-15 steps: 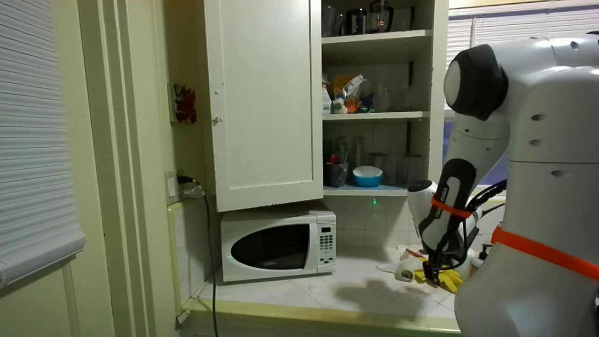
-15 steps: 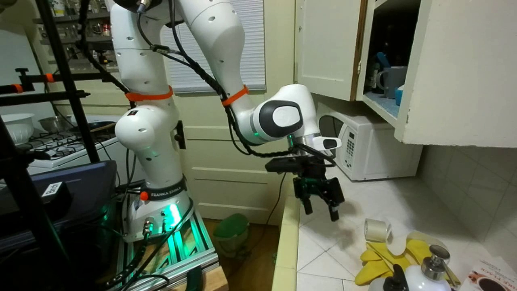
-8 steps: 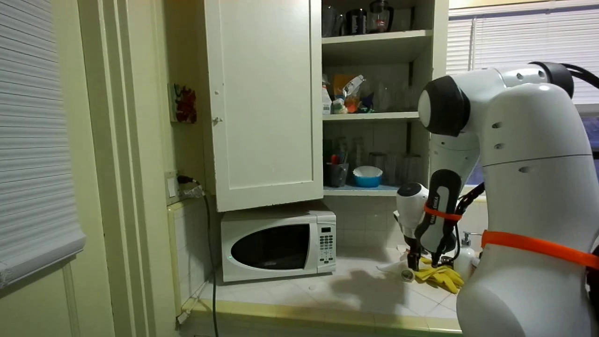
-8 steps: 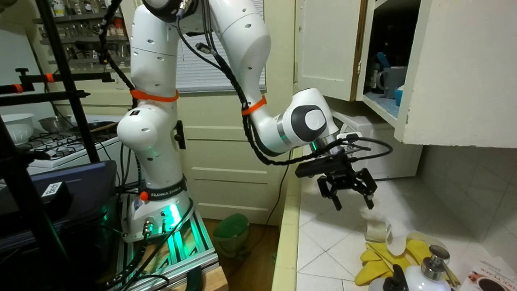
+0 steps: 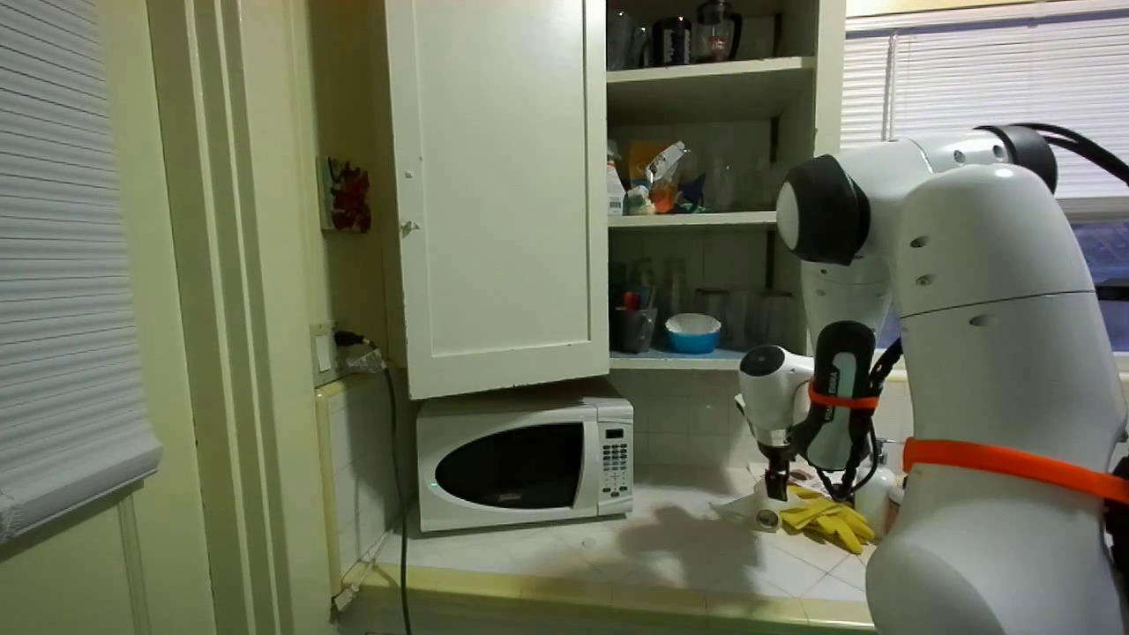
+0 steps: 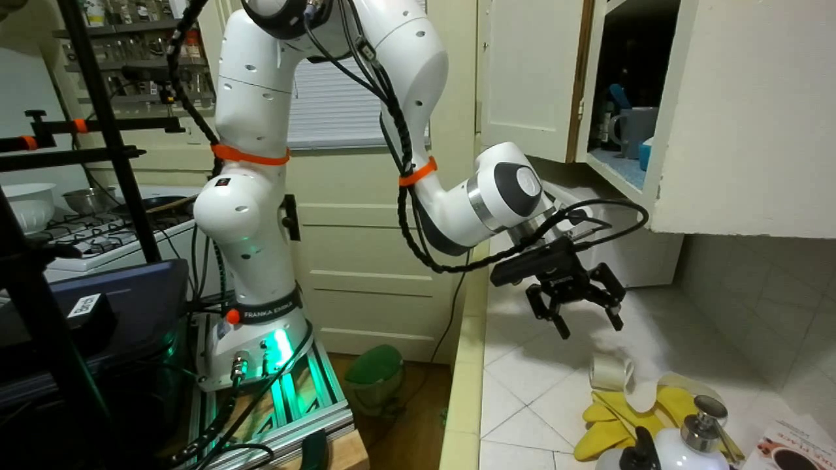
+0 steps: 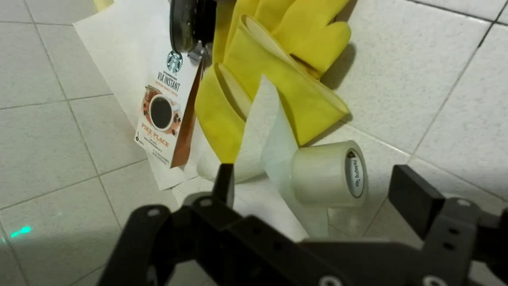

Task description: Put the tissue roll inside the cupboard

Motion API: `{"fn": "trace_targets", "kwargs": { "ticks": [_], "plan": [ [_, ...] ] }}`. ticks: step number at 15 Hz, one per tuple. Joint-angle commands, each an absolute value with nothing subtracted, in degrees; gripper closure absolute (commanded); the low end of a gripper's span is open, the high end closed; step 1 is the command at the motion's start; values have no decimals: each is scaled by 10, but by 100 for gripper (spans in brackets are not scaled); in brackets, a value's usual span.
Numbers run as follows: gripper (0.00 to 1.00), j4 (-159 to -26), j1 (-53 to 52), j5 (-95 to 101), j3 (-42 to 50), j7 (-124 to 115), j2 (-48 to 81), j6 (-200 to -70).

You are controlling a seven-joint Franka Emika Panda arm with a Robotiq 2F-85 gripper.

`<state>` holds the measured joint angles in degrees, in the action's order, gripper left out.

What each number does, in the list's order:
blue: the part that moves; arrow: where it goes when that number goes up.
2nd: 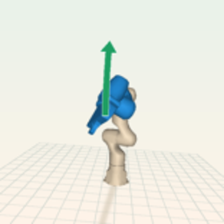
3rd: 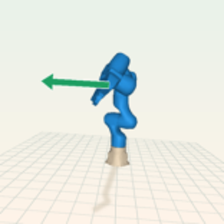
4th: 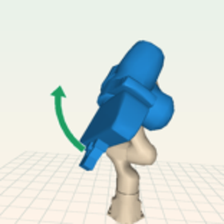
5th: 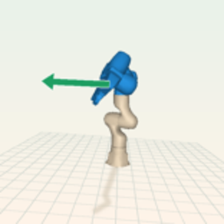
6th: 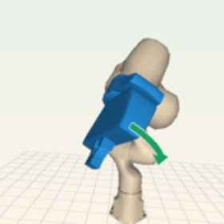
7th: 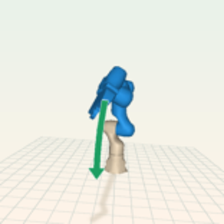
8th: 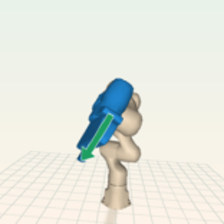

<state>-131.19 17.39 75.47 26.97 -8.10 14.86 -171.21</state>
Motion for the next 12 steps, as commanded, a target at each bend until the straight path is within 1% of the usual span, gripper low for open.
{"fn": "trace_targets", "kwargs": {
  "ticks": [1, 7, 12],
  "plan": [
    [0, -1287, 157, 780, 269, -145, 182, -1714],
    [0, -1255, 123, 865, 284, -280, 228, -1697],
    [0, -1231, 127, 935, 285, -358, 261, -1693]
  ]
}}
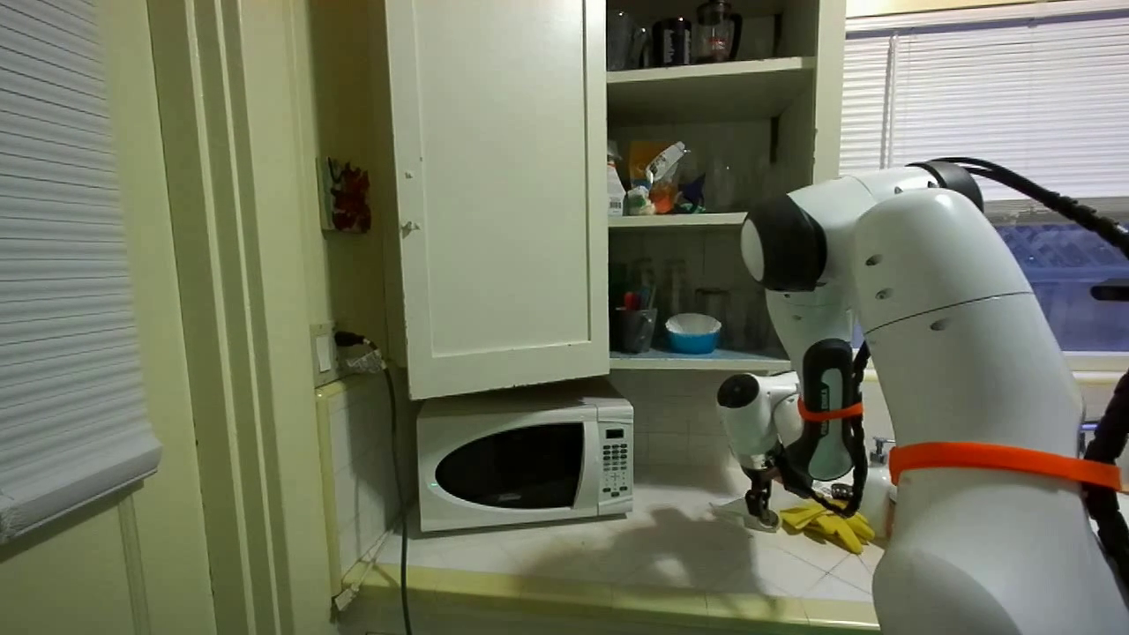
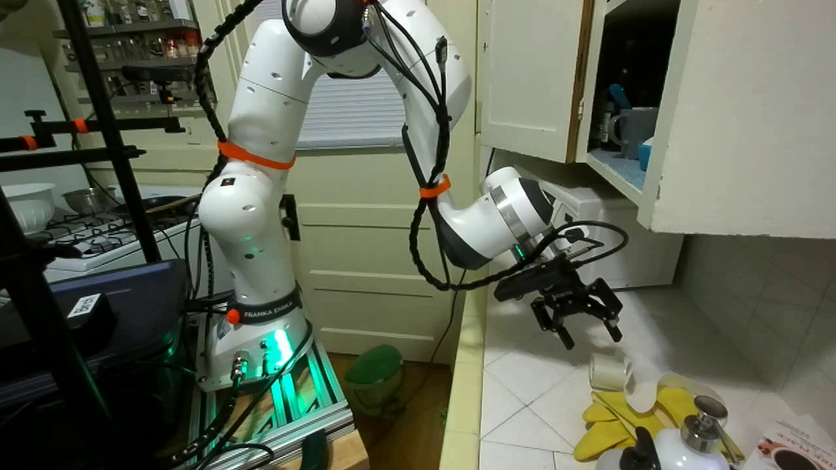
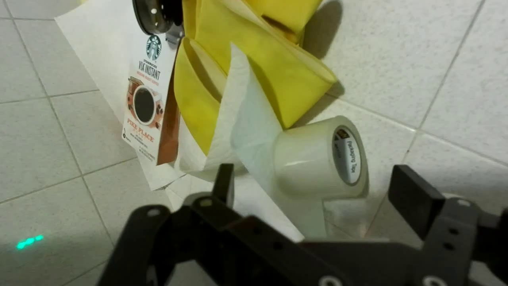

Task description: Put the tissue roll inside the cupboard

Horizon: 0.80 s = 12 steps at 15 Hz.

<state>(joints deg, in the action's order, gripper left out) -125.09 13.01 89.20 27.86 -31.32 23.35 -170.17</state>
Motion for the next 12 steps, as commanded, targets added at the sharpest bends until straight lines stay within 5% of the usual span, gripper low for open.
{"fn": "trace_targets", "kwargs": {
  "ticks": [1, 12],
  "plan": [
    [0, -1225, 129, 948, 286, -366, 270, -1694],
    [0, -1192, 117, 993, 285, -423, 283, -1647]
  ]
}}
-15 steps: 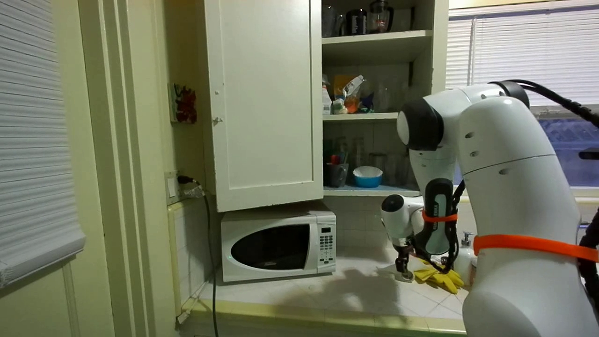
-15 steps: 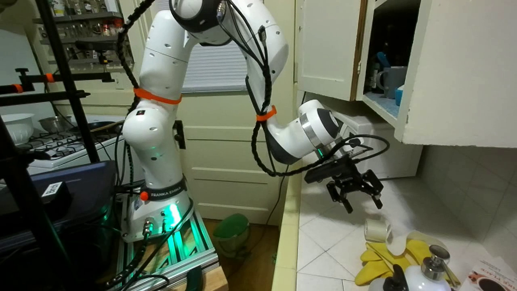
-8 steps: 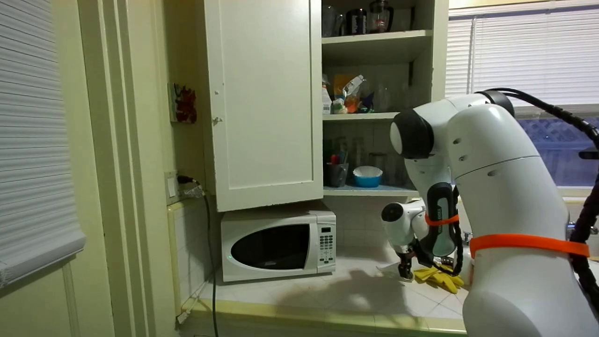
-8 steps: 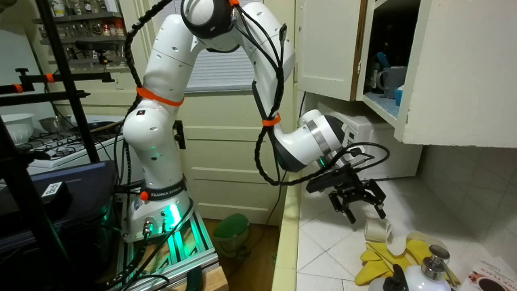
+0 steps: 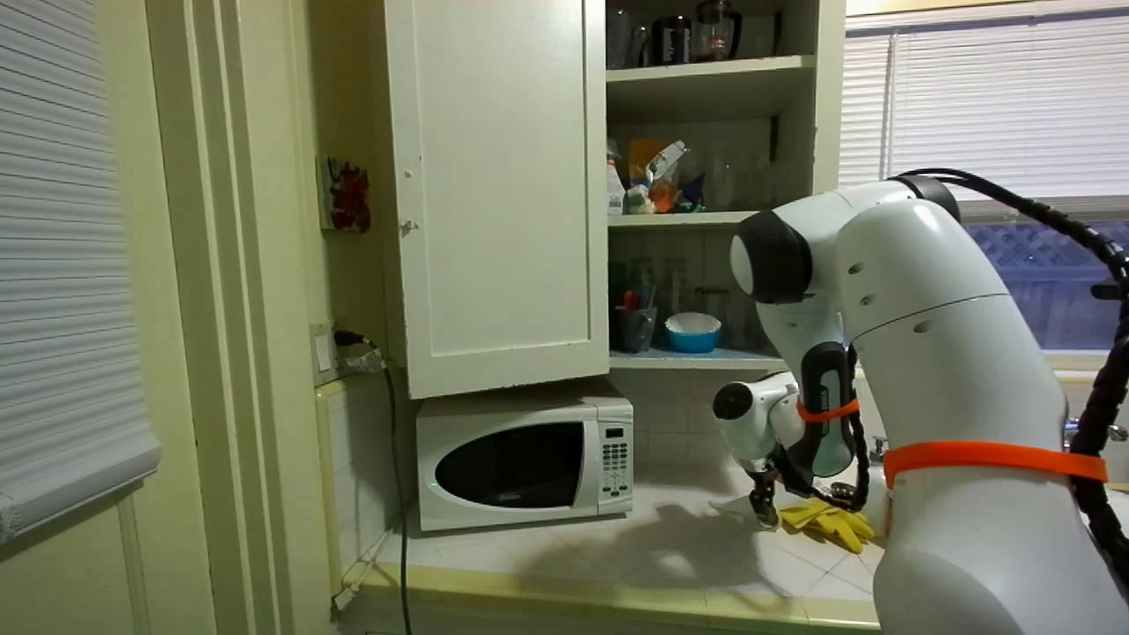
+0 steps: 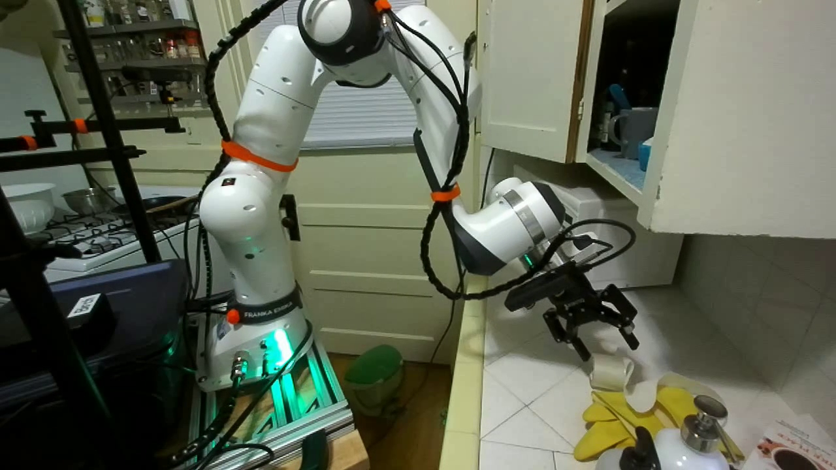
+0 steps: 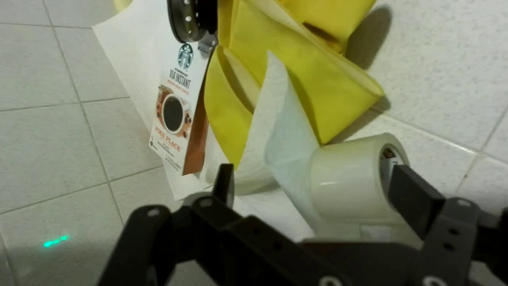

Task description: Put the tissue roll inside the cupboard

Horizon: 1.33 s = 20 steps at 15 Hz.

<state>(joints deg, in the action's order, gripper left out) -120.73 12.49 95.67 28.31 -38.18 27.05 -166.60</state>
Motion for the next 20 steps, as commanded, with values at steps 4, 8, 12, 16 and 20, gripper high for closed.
{"fn": "trace_targets", "kwargs": {
  "ticks": [4, 8, 12, 16, 20],
  "plan": [
    [0, -1199, 109, 1015, 279, -435, 282, -1634],
    [0, -1211, 105, 1015, 278, -429, 281, -1628],
    [0, -1209, 106, 1008, 279, -426, 295, -1621],
    [0, -1194, 104, 998, 273, -438, 310, -1613],
    [0, -1178, 106, 985, 266, -435, 319, -1604]
  ]
}}
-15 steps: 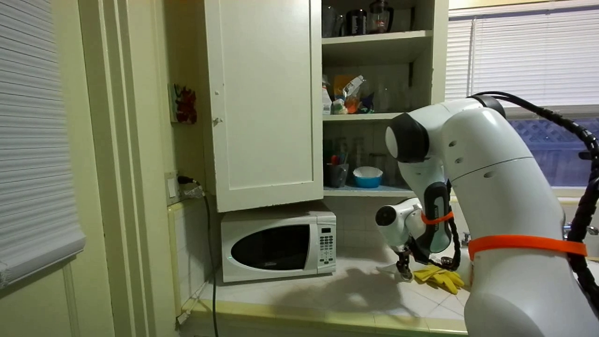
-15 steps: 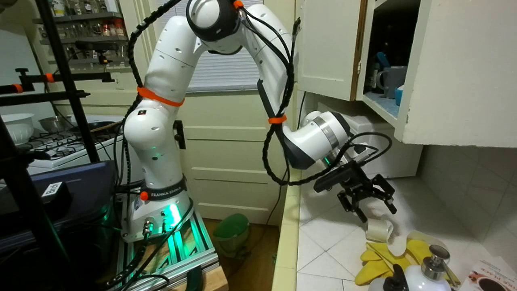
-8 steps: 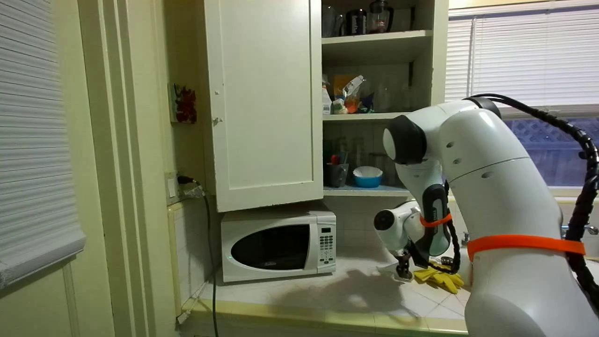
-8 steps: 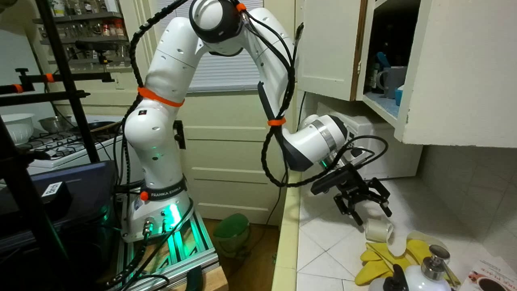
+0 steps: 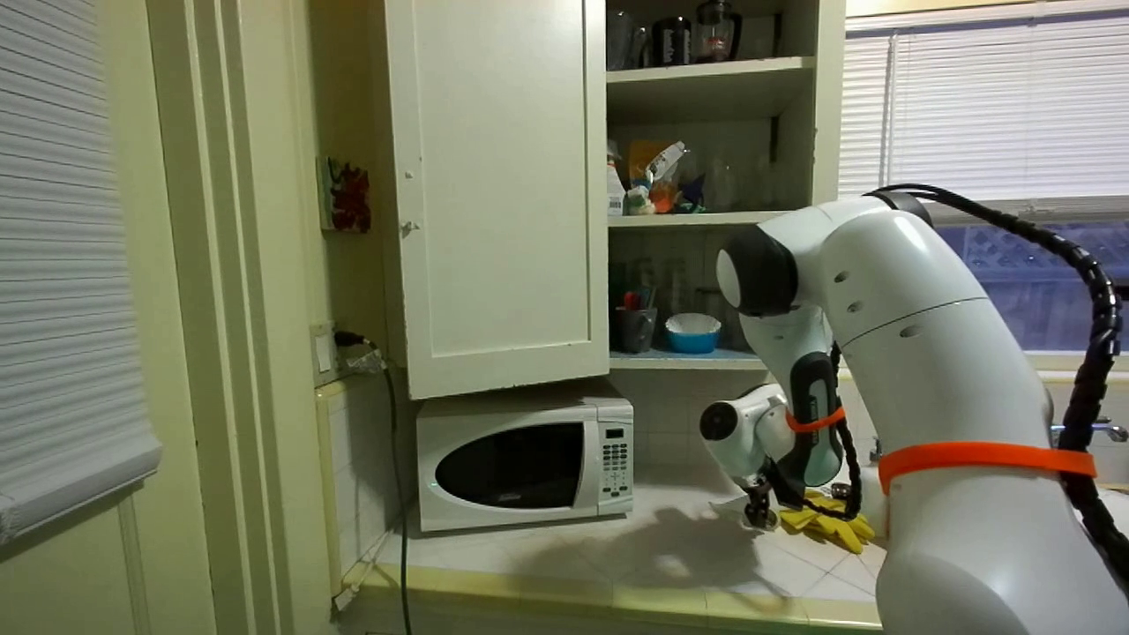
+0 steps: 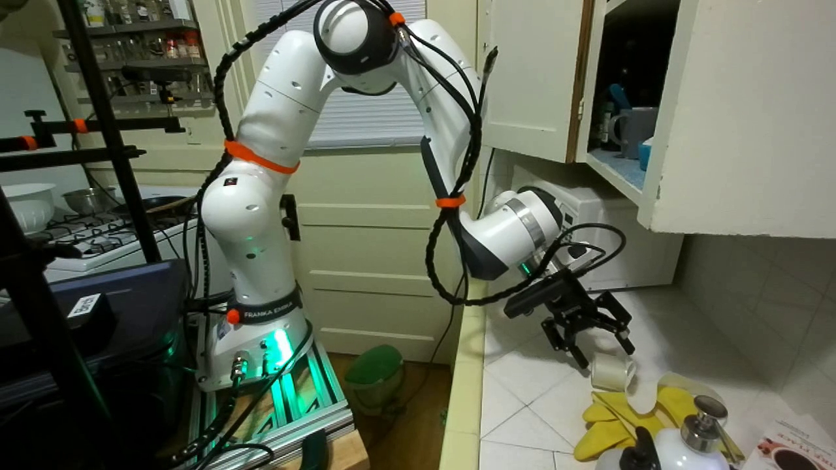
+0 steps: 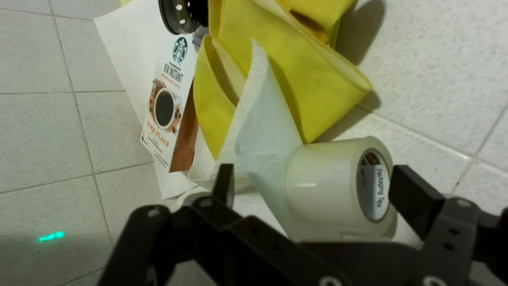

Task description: Put the tissue roll inside the cupboard

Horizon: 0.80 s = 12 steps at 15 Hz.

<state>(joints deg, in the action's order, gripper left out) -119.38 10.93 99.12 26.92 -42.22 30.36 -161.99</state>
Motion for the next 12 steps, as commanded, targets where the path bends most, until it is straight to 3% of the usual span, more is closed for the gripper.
{"fn": "trace_targets", "kwargs": {
  "ticks": [1, 3, 5, 6, 12],
  "plan": [
    [0, -1175, 106, 985, 265, -435, 320, -1603],
    [0, -1171, 106, 984, 263, -434, 325, -1602],
    [10, -1169, 106, 983, 261, -434, 328, -1601],
    [25, -1169, 106, 984, 260, -434, 330, -1602],
    [70, -1172, 111, 975, 260, -431, 333, -1604]
  ]
}}
